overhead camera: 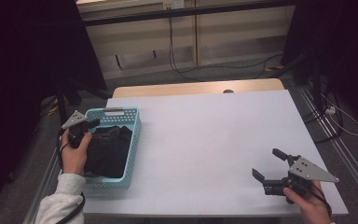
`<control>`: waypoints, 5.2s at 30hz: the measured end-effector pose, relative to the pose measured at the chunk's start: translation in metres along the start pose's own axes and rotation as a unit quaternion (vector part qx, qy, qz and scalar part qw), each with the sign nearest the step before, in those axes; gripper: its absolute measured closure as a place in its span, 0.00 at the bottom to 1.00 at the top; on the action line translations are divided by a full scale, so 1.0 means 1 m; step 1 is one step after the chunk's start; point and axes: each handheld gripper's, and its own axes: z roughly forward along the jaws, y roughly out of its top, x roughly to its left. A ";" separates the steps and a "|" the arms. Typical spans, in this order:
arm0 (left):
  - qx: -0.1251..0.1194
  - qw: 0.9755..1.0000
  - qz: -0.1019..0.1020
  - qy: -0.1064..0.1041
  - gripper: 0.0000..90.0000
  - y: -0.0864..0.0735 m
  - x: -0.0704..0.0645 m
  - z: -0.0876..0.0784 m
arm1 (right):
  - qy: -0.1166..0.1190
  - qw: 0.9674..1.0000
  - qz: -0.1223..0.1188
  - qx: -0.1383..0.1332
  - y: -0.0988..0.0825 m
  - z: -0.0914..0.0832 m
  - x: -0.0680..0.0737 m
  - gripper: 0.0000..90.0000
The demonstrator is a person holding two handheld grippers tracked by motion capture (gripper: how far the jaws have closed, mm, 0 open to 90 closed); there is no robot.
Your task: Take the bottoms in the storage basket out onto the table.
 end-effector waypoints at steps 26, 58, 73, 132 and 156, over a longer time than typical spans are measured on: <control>0.125 0.992 0.020 0.007 0.04 -0.026 0.015 0.041 | 0.005 1.000 -0.007 0.005 0.001 0.001 0.003 0.02; 0.200 0.978 -0.050 0.041 0.00 -0.057 0.027 0.058 | 0.012 1.000 -0.004 0.006 0.000 0.003 0.004 0.02; 0.223 0.973 -0.053 0.032 0.17 -0.050 0.018 0.061 | 0.010 1.000 -0.006 0.017 -0.001 0.004 0.003 0.02; 0.235 0.967 -0.086 0.045 0.70 0.018 0.016 0.025 | 0.009 1.000 -0.003 0.015 0.000 0.006 0.003 0.02; 0.134 0.986 -0.082 0.060 0.70 0.092 0.005 0.001 | 0.013 1.000 -0.004 0.015 -0.001 0.006 0.003 0.02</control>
